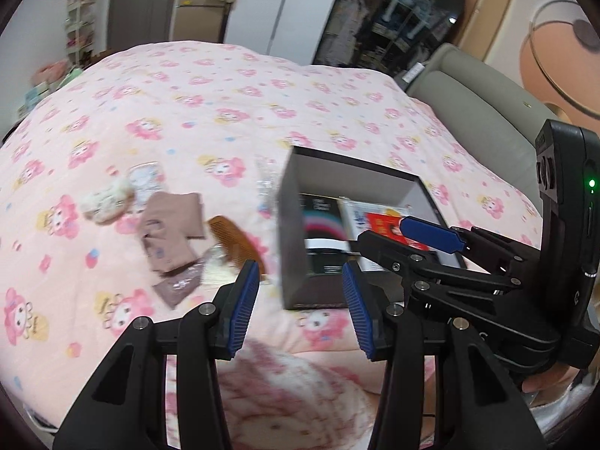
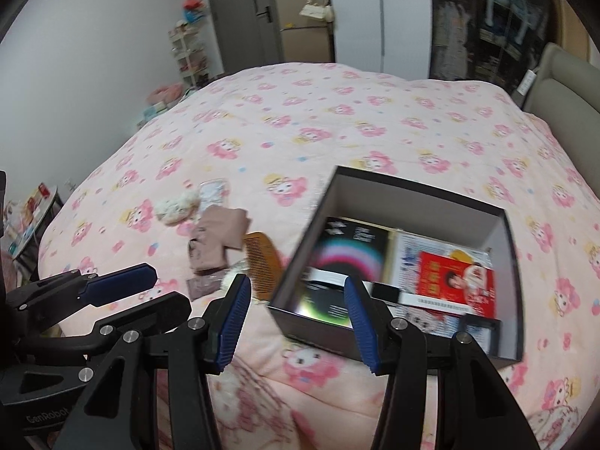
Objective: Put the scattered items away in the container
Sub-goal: 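Move the right gripper to the beige cloth and grasp it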
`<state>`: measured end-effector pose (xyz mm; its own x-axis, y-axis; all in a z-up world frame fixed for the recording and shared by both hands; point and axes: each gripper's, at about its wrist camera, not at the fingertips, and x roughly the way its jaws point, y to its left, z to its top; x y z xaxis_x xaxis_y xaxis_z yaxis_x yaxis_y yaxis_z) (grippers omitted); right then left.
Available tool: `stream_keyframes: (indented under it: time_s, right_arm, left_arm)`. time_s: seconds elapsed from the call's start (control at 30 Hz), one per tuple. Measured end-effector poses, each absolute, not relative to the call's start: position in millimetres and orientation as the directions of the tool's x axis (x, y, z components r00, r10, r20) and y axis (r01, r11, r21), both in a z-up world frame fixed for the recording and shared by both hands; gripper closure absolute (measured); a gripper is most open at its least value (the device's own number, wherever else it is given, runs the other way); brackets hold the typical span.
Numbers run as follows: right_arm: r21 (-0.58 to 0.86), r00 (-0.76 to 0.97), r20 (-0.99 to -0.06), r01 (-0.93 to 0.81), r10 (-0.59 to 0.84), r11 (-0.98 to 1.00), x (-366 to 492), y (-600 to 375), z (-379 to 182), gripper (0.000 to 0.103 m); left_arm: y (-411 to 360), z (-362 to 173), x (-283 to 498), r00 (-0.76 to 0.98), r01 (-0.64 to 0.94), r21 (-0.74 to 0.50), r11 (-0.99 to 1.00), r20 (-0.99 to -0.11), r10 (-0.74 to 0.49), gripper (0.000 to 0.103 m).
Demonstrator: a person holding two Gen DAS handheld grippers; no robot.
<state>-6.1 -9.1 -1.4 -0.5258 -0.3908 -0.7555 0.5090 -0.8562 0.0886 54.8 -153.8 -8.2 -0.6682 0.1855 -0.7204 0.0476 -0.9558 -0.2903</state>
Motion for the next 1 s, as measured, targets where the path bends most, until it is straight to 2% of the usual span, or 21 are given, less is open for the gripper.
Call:
stream_keyframes:
  time_s: [0.17, 0.4, 0.57, 0.8, 1.0]
  right_arm:
    - [0.091, -0.486, -0.776, 0.544, -0.402, -0.834, -10, -46, -11, 0.055]
    - [0.173, -0.364, -0.812, 0.597, -0.457, -0.783, -33, -90, -37, 0.055]
    - [0.184, -0.299, -0.852, 0.597, -0.43, -0.781, -51, -121, -66, 0.055]
    - [0.208, -0.158, -0.913, 0.61, -0.375, -0.764, -82, -165, -123, 0.055]
    - [0.224, -0.051, -0.947, 0.605, -0.318, -0.764, -104, -193, -173, 0.054]
  left_arm:
    - [-186, -16, 58, -0.666, 0.107, -0.276, -0.955, -0.733, 0.137, 0.056]
    - [-238, -40, 47, -0.654, 0.2, -0.33, -0.923, -0.746, 0.125, 0.054]
    - [-280, -72, 32, -0.621, 0.284, -0.366, -0.886, -0.775, 0.121, 0.054]
    - [-328, -145, -1, -0.525, 0.365, -0.44, -0.821, -0.825, 0.209, 0.054]
    - [-342, -185, -34, -0.493, 0.36, -0.54, -0.761, -0.802, 0.336, 0.051]
